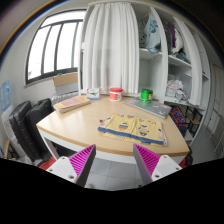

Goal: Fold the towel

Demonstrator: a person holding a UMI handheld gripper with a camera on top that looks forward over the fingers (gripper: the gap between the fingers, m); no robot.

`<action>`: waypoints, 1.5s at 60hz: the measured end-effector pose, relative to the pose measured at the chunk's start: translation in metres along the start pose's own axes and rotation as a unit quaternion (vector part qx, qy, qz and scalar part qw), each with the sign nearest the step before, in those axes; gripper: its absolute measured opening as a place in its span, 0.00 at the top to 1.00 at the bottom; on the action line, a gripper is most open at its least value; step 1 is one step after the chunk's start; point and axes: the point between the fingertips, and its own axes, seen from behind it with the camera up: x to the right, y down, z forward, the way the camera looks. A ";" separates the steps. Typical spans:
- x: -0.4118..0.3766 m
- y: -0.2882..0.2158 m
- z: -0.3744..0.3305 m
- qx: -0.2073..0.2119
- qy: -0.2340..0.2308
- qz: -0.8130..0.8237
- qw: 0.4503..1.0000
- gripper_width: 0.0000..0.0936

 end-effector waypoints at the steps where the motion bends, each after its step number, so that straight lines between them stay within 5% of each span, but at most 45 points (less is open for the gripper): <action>1: -0.008 -0.001 0.009 -0.003 -0.003 0.001 1.000 0.17; 10: -0.056 -0.019 0.087 -0.031 -0.023 -0.020 0.999 0.24; 14: -0.060 -0.021 0.122 -0.045 -0.013 -0.030 0.998 0.34; 19: -0.057 -0.028 0.153 -0.046 0.006 -0.024 0.999 0.35; 31: -0.045 -0.027 0.158 -0.062 0.010 -0.007 0.998 0.40; 38: -0.034 -0.053 0.154 -0.029 0.028 -0.027 0.999 0.28; 43: -0.020 -0.047 0.167 -0.057 0.051 -0.030 0.997 0.28; 47: -0.017 -0.035 0.184 -0.081 0.050 -0.015 0.995 0.41; 54: 0.002 -0.038 0.187 -0.056 0.075 -0.011 0.996 0.95; 67: -0.004 -0.042 0.178 -0.051 0.055 -0.011 0.997 0.97; 77: 0.021 -0.090 0.135 0.016 0.036 0.045 0.998 0.97; 85: 0.087 -0.110 0.099 0.046 0.063 0.096 0.992 0.97; 90: 0.142 -0.092 0.091 0.030 0.102 0.127 0.986 0.96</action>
